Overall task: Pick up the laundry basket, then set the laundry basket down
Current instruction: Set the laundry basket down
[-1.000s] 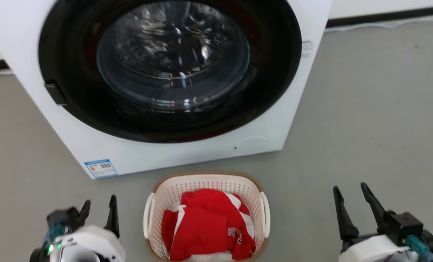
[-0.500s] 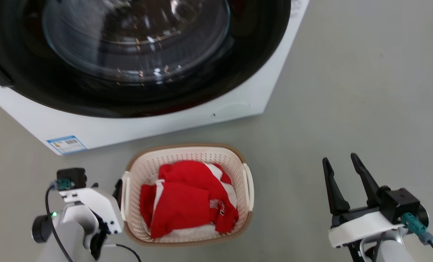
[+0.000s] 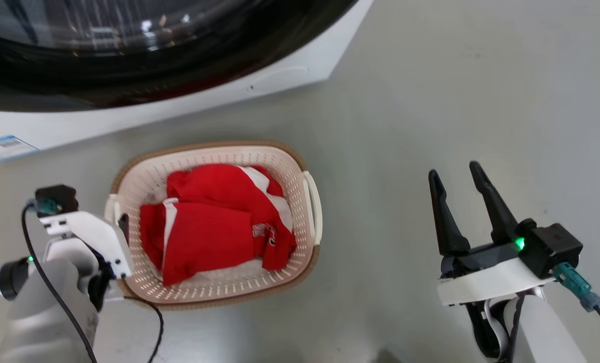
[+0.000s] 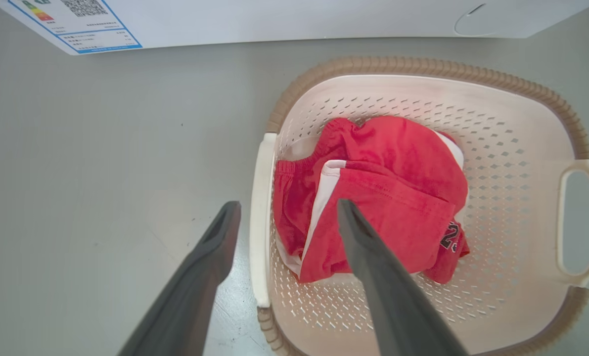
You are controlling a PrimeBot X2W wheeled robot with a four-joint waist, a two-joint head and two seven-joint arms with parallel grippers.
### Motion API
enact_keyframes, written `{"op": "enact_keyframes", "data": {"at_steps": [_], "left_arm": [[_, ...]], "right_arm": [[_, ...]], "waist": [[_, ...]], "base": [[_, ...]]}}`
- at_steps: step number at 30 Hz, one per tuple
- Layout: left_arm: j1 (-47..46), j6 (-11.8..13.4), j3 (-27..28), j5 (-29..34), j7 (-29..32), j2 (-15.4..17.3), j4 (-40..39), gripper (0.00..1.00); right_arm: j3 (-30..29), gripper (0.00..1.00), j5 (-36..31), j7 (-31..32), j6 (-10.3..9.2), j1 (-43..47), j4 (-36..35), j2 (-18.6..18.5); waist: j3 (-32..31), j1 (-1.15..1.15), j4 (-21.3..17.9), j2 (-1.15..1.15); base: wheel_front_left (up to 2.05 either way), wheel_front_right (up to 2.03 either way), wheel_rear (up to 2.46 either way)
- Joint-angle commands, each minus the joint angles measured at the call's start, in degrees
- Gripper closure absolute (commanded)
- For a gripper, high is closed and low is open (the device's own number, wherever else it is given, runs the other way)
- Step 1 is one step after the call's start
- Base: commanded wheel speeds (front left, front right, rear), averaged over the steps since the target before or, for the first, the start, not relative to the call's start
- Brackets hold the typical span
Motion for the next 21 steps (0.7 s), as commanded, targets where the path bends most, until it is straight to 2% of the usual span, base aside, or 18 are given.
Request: {"op": "enact_keyframes", "data": {"at_steps": [1, 9, 20, 21], "left_arm": [[-1.3, 0.5, 1.0, 0.4, -0.6, 2.0, -0.4, 0.00], [-5.3, 1.3, 0.3, 0.6, -0.7, 3.6, 2.7, 0.00], [-7.6, 2.0, -1.3, 1.0, -1.2, 4.7, 5.0, 0.00], [-7.7, 2.1, -1.6, 1.2, -1.3, 4.8, 5.1, 0.05]], "right_arm": [[1.3, 0.00, 0.3, -0.8, 0.26, -0.4, -1.8, -0.2], [2.9, 0.00, 0.9, -0.8, 0.26, -0.5, -5.3, 0.0], [3.4, 0.00, 1.1, -0.8, 0.26, -1.5, -5.4, 0.0], [3.4, 0.00, 1.2, -0.8, 0.26, -1.6, -5.3, 0.0]], "waist": [[1.6, 0.00, -0.7, 0.00], [5.4, 0.00, -0.9, 0.00], [8.8, 0.00, -1.5, 0.00], [9.0, 0.00, -1.6, 0.00]], "base": [[0.00, 0.00, 0.00], [0.00, 0.00, 0.00], [0.00, 0.00, 0.00], [0.00, 0.00, 0.00]]}}
